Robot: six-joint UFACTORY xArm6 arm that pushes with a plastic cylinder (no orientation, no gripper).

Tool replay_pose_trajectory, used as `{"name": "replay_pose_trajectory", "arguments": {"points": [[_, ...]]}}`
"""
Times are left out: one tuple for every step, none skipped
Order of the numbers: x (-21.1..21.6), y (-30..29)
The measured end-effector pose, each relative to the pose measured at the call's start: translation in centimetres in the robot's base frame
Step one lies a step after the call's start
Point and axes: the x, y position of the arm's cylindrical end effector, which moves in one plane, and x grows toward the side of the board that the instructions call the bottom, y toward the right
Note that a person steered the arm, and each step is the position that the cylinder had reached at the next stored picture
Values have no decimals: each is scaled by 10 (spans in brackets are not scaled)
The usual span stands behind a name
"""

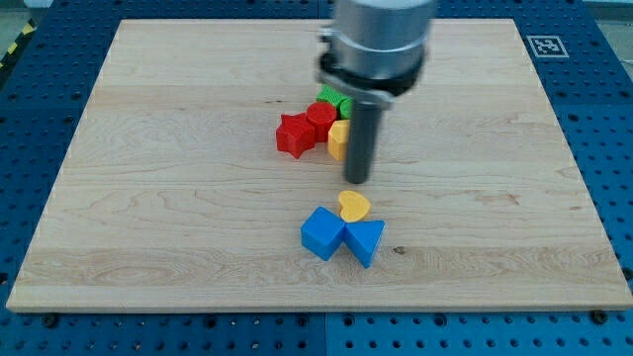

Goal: Push the blue cube along with the blue triangle towards the bottom right

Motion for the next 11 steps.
{"name": "replay_pose_trajectory", "arguments": {"points": [[4,-75],[45,-86],[68,-59],[78,-32],[90,-31],[106,-31],[111,-13],[99,5],[79,21],[77,49],[76,74]]}}
